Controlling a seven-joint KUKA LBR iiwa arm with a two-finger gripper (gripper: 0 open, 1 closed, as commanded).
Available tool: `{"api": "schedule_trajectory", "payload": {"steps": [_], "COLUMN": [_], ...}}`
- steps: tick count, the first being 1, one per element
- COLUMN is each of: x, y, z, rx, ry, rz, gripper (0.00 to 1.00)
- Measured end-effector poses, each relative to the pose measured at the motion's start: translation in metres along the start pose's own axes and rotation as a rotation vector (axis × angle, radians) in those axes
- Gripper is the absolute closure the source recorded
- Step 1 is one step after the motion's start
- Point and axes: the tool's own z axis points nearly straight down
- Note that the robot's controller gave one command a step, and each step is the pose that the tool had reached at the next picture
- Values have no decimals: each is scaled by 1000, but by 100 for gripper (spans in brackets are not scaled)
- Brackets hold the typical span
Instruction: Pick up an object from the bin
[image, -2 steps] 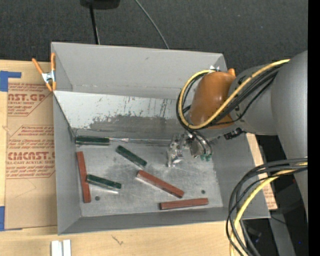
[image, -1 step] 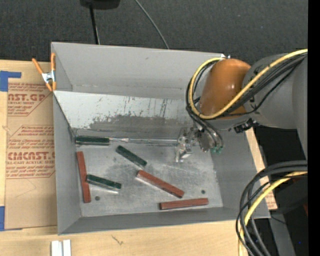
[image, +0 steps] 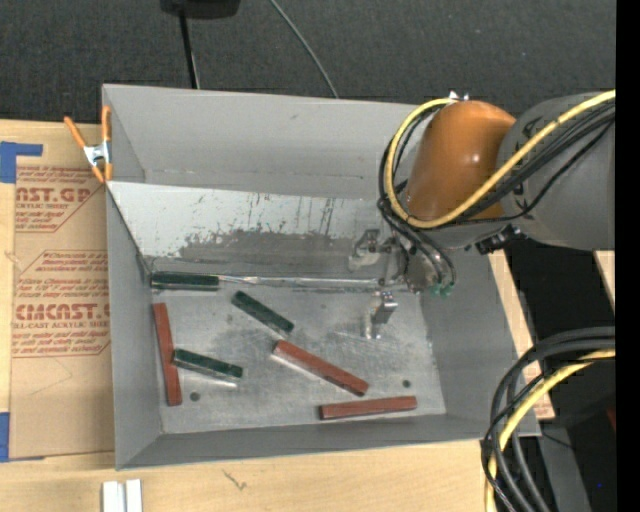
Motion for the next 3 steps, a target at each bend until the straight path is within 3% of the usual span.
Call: {"api": "schedule_trajectory", "payload": {"steps": [1,2,3], "x": [1,28,32], "y": [2,24,44], "z": [12,68,79], "rx": [0,0,9], "ry": [1,-4,1], "rz": [-8,-23,54], "gripper": [0,0,0]}}
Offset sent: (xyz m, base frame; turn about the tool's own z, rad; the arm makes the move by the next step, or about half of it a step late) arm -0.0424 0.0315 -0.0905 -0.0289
